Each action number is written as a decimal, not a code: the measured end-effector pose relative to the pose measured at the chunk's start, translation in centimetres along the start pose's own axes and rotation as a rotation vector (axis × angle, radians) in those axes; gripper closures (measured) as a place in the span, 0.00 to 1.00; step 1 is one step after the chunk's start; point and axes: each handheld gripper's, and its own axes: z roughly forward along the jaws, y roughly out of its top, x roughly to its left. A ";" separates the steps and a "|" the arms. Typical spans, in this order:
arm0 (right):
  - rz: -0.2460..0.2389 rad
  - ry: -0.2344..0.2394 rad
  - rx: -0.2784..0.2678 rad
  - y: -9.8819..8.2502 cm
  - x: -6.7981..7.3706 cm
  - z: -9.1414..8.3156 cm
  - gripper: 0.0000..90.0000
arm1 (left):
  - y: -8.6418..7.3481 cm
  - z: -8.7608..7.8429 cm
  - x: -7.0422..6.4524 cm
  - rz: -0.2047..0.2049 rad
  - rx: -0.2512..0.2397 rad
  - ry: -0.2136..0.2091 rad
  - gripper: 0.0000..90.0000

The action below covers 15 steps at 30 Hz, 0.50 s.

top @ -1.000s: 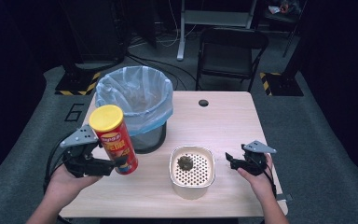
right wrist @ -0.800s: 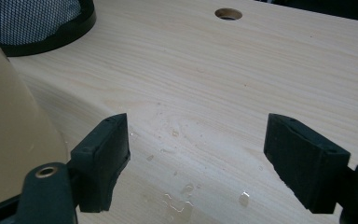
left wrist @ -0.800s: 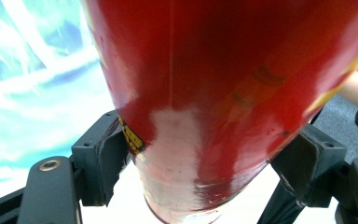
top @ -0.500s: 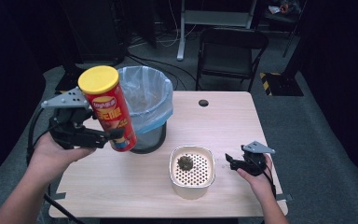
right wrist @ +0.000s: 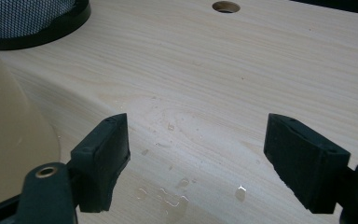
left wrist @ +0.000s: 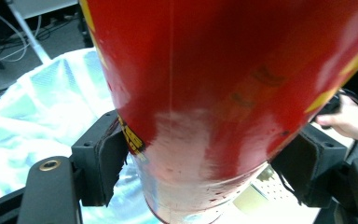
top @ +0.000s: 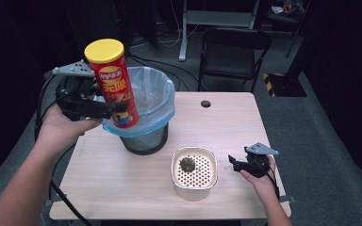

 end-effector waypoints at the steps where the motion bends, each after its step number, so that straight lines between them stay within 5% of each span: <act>1: 0.000 0.000 0.000 0.0 0.0 0.0 0.24 | 0.0 0.0 0.0 0.000 0.000 0.000 0.26; 15: 0.008 0.003 0.004 -0.2 -0.2 0.1 0.25 | 1.4 4.8 3.9 -0.083 -0.017 0.076 0.26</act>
